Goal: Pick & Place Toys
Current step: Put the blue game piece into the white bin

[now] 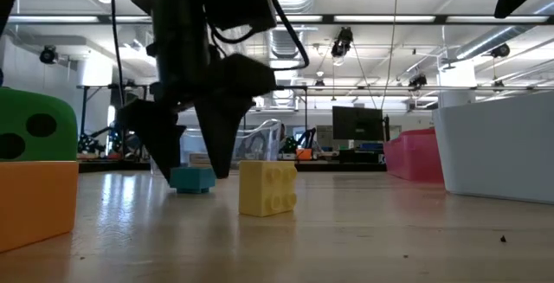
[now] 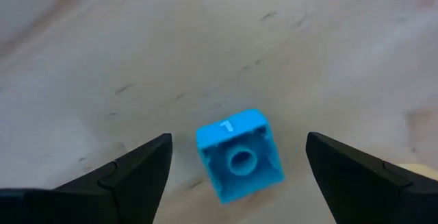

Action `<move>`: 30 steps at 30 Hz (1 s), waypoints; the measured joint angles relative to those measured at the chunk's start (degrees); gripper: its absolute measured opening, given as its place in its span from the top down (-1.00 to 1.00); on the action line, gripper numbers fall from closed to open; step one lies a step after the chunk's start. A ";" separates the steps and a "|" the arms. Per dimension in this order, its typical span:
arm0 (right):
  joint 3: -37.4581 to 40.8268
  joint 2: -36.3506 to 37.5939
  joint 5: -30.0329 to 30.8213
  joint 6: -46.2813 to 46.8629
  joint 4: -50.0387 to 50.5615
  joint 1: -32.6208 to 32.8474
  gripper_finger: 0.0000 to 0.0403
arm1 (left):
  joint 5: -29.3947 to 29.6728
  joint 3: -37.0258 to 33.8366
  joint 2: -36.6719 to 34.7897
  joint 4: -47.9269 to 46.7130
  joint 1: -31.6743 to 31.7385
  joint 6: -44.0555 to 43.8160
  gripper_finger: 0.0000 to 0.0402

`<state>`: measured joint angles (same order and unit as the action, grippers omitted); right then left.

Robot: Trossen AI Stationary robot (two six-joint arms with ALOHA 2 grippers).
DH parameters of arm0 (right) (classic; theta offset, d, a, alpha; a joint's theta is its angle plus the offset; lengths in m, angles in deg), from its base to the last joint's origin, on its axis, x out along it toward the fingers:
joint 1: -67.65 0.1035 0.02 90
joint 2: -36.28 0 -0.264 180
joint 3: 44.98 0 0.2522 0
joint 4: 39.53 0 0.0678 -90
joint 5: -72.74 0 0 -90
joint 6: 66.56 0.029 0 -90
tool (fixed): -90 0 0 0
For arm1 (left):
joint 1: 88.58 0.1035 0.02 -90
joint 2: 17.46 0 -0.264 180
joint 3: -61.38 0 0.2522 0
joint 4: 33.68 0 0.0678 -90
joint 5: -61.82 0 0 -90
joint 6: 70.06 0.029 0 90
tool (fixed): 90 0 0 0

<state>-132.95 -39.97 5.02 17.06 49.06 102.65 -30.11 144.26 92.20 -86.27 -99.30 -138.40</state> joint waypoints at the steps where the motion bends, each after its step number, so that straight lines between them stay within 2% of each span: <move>1: 0.02 0.00 0.24 -0.13 -0.02 0.00 -0.84 | -0.21 0.00 0.55 0.03 0.03 -0.54 -0.70; 8: 0.19 0.07 0.46 -2.19 -0.09 0.00 -0.84 | -0.84 0.31 1.78 -0.07 0.13 -2.53 -0.66; 19: 0.41 0.07 0.83 -4.83 -0.07 0.00 -0.84 | -1.82 -0.02 1.92 -1.56 0.44 -3.76 0.01; 27: 0.41 0.07 1.95 -5.86 -0.09 0.00 -0.84 | -2.99 0.07 1.93 -2.39 0.43 -4.12 0.33; 30: 0.41 0.07 1.95 -5.86 -0.14 0.00 -0.84 | -3.76 0.09 1.91 -1.85 0.37 -4.02 0.33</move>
<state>-132.54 -39.91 6.97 11.20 48.92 102.65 -33.87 144.35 94.11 -88.12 -98.92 -142.42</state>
